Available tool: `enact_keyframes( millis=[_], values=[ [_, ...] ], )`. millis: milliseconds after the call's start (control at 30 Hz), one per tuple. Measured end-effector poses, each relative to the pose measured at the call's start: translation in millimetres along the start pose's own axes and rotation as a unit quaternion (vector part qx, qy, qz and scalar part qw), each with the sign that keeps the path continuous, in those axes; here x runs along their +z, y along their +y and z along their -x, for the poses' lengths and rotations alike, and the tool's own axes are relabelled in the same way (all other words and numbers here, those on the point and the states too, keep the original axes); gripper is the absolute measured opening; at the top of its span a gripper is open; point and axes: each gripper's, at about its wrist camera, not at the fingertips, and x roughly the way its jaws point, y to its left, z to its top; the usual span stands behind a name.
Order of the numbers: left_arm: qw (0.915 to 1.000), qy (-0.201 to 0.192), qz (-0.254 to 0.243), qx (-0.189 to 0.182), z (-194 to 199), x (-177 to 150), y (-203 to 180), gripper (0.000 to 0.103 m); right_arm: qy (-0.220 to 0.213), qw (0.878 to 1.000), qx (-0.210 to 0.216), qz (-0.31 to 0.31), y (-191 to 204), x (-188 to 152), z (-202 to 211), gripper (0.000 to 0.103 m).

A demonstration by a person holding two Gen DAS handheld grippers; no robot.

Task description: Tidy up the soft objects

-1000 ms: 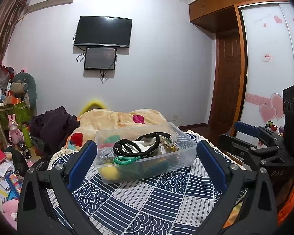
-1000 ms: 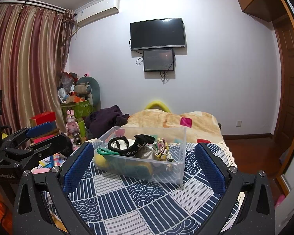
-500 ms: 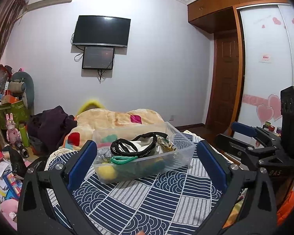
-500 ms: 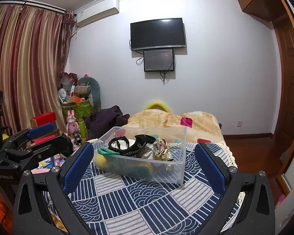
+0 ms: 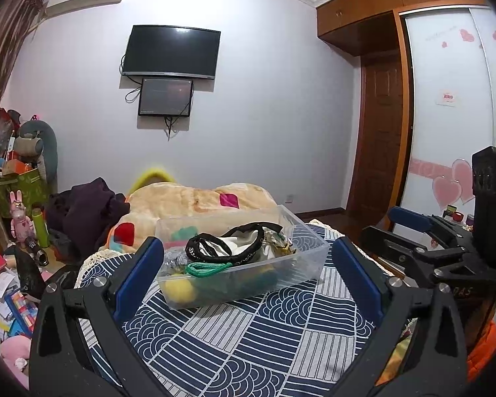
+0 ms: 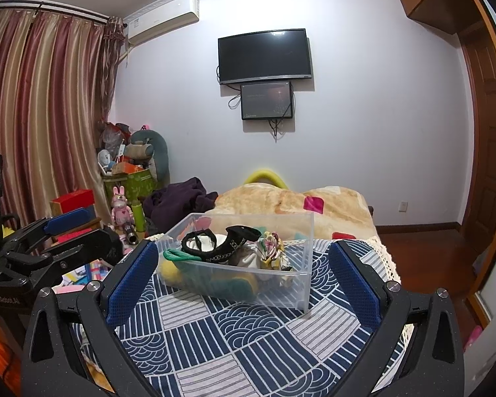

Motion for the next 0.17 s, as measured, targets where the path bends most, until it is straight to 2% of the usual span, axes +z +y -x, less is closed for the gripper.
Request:
enact_keyframes(
  millis=[167],
  values=[
    [1.0000,0.003,0.002,0.001,-1.3,-0.7,0.9,0.103,0.002,1.000,-0.001,-0.003,-0.2,-0.7,-0.9,0.103]
  ],
)
